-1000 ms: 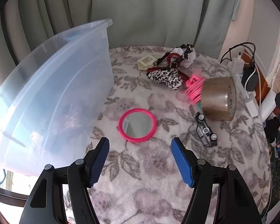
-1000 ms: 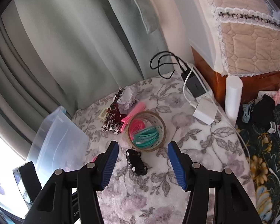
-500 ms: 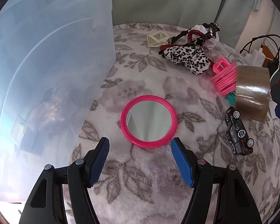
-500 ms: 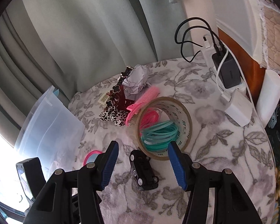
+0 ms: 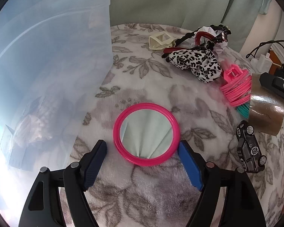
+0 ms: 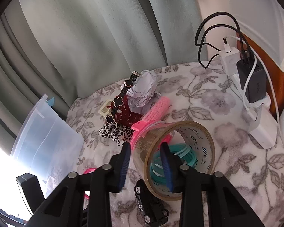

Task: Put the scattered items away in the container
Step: 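Grasp the pink mirror with the left tool while the right tool grasps the tape roll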

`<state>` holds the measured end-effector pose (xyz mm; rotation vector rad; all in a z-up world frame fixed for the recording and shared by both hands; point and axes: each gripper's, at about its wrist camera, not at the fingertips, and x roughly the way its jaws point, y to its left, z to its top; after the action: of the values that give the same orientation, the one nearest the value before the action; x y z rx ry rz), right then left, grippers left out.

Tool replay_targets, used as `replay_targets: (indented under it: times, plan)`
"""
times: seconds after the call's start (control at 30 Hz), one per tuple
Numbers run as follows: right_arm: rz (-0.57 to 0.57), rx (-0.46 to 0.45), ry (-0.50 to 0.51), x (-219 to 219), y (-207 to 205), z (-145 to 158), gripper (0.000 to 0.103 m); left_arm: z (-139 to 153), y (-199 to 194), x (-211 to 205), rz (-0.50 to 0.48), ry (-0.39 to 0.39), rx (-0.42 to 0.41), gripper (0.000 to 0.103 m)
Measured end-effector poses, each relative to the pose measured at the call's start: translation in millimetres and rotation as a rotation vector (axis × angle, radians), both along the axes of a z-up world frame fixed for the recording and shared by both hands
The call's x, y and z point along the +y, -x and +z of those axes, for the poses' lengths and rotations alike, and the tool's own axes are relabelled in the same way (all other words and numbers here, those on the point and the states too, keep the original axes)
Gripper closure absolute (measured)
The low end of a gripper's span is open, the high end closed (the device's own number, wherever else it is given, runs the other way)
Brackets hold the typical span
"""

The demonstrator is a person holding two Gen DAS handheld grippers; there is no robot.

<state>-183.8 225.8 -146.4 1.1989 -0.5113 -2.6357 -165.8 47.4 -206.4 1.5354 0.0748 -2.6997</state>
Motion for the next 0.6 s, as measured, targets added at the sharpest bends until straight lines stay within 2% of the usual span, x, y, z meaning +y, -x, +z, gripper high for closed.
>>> replay_targets:
  times: [0.03, 0.1, 0.33, 0.4, 0.47, 0.6]
  plan:
    - [0.006, 0.003, 0.007, 0, 0, -1, 0.084, -1, 2, 0, 0.003, 0.002, 0.003, 0.022]
    - [0.009, 0.011, 0.026, 2, -1, -2, 0.088, -1, 6, 0, 0.010, 0.006, 0.011, 0.020]
    - [-0.018, 0.021, 0.085, 14, -6, -3, 0.088, -3, 14, 2, 0.023, 0.024, 0.033, 0.019]
    - [-0.027, 0.022, 0.101, 19, -8, -2, 0.088, -3, 13, 2, 0.022, 0.027, 0.038, 0.021]
    - [-0.037, 0.025, 0.119, 25, -11, -1, 0.088, -2, 10, 3, 0.014, 0.031, 0.042, 0.029]
    - [-0.065, 0.027, 0.146, 36, -18, 3, 0.090, 0, 5, 14, 0.004, 0.052, 0.037, 0.029]
